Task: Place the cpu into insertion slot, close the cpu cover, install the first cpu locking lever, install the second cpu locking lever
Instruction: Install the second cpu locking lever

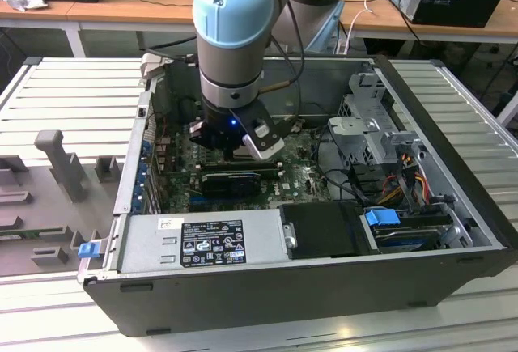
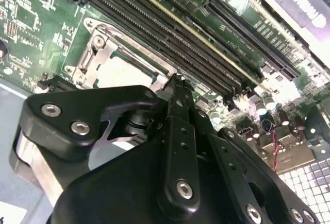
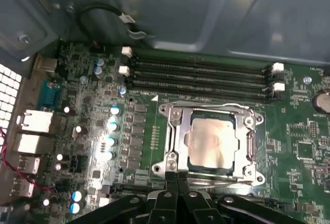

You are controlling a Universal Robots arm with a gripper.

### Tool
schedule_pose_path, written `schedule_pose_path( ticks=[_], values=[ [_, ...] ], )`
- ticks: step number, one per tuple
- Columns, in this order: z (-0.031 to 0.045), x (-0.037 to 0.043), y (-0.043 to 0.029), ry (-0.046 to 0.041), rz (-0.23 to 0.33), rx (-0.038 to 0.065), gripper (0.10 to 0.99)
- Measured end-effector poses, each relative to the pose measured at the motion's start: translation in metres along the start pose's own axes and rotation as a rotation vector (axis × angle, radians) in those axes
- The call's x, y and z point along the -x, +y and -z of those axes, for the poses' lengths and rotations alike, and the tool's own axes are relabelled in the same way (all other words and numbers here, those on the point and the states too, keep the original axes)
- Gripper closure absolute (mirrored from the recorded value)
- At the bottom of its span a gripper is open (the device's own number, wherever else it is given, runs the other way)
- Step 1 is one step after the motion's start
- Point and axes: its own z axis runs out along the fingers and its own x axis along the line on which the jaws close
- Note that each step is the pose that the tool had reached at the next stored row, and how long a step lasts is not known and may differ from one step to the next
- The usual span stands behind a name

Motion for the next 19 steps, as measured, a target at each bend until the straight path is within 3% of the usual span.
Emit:
schedule_pose_path(
  ticks=[1,11,13,17,19],
  values=[
    [0.0003,-0.0009,-0.0011,-0.0003,0.000,0.005,0.980],
    [-0.0002,-0.0067,-0.0096,-0.0014,-0.009,0.016,0.980],
    [-0.0028,-0.0108,-0.0099,-0.0013,-0.010,0.018,0.980],
    [-0.0089,-0.0112,-0.0102,-0.0001,-0.010,0.019,0.980],
    [-0.0155,-0.0112,-0.0099,-0.0005,-0.011,0.027,0.980]
  ],
)
